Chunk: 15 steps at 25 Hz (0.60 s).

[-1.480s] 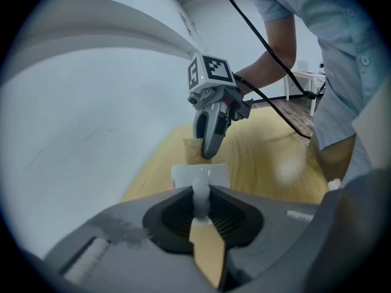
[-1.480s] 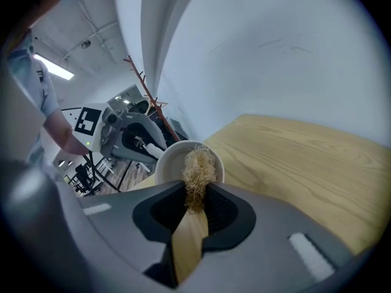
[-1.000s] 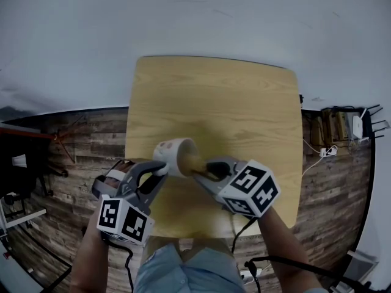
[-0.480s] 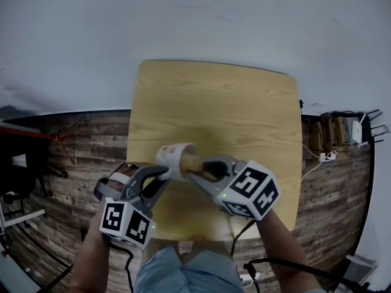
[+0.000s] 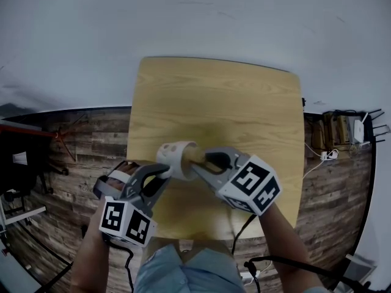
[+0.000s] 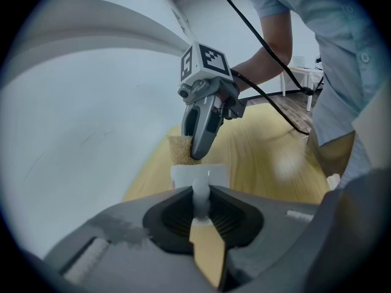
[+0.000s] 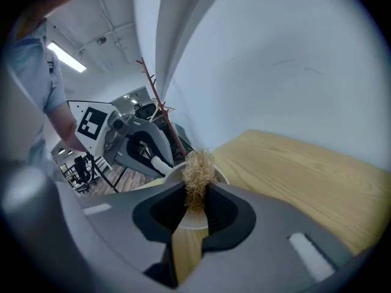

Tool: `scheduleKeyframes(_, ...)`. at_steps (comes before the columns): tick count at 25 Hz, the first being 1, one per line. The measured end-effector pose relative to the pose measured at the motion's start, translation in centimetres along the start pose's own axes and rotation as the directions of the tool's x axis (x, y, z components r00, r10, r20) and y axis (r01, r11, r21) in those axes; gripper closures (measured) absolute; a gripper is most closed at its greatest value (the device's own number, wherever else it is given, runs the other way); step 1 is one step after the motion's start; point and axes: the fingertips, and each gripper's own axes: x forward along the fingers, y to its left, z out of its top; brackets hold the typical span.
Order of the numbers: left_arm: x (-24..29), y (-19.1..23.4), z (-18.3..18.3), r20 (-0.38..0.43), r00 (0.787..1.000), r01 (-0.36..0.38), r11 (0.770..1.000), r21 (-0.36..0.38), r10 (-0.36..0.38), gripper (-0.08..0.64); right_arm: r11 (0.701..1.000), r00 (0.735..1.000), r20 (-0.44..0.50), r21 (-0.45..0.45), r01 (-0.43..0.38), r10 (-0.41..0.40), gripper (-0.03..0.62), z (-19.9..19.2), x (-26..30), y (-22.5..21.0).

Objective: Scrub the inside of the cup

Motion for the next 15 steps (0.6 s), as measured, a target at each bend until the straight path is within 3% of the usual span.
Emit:
scheduleKeyframes(7,0.0,0.0,0.1,-0.006,1.000,-0.002,1.000,0.003,0.002,0.488,0.975,0.995,-0.075,-0.217,0.041,-0.058,0.522,-0.9,0.2,-0.3)
scheduleKeyframes(15,0.0,0.1,0.0,-0.009,1.000,-0.006,1.000,-0.010,0.006,0.488,0.971,0.975,-0.217,-0.239,-0.010,-0.043,0.522,-3.5,0.3,0.8)
